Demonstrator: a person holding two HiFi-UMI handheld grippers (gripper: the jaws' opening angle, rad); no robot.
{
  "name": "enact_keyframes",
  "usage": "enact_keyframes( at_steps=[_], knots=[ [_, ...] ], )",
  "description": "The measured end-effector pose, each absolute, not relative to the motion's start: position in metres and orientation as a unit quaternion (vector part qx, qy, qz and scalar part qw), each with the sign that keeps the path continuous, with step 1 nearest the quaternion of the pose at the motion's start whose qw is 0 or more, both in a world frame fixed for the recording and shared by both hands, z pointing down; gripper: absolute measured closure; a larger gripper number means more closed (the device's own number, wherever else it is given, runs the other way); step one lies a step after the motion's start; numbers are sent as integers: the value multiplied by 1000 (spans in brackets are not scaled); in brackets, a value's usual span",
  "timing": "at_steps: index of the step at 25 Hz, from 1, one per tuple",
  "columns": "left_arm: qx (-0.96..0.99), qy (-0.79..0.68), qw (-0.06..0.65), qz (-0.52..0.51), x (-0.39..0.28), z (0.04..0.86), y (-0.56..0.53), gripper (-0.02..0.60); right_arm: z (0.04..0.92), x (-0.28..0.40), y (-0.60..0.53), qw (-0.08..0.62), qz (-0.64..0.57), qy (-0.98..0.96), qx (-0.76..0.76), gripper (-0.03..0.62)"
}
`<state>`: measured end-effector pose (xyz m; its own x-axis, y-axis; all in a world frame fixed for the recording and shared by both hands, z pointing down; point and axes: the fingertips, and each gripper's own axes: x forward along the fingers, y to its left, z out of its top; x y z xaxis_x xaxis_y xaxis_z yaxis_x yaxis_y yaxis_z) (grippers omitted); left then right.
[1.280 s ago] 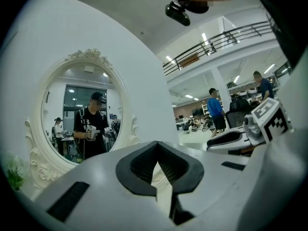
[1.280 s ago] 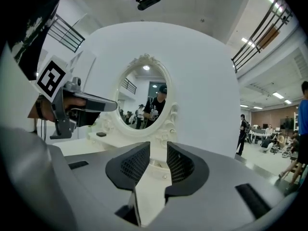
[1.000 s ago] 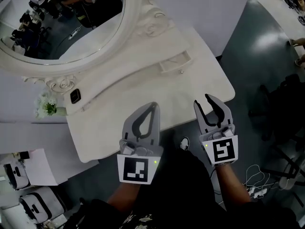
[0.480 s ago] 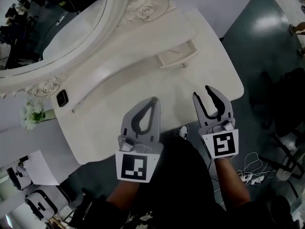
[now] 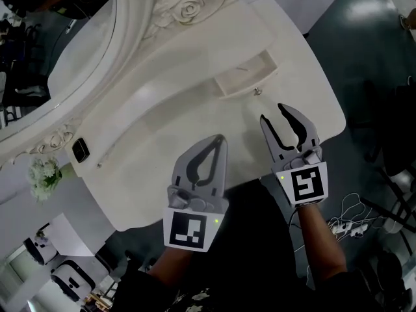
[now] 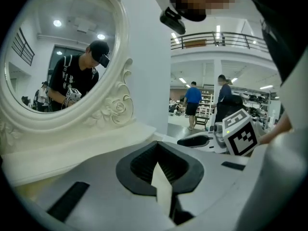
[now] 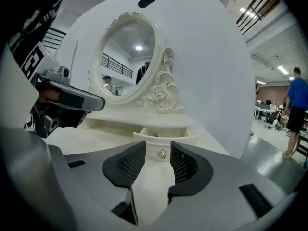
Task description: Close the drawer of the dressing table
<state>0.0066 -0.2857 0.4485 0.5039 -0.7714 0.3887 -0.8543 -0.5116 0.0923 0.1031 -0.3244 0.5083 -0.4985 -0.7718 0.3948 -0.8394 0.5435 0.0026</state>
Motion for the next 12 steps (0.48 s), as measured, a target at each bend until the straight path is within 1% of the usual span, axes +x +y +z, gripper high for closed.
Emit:
enact_keyframes(
  at_steps=[12],
  knots=[
    [867, -441, 161, 166, 9, 476, -304, 578, 546, 92, -349, 205, 118, -855, 462, 447]
  ],
)
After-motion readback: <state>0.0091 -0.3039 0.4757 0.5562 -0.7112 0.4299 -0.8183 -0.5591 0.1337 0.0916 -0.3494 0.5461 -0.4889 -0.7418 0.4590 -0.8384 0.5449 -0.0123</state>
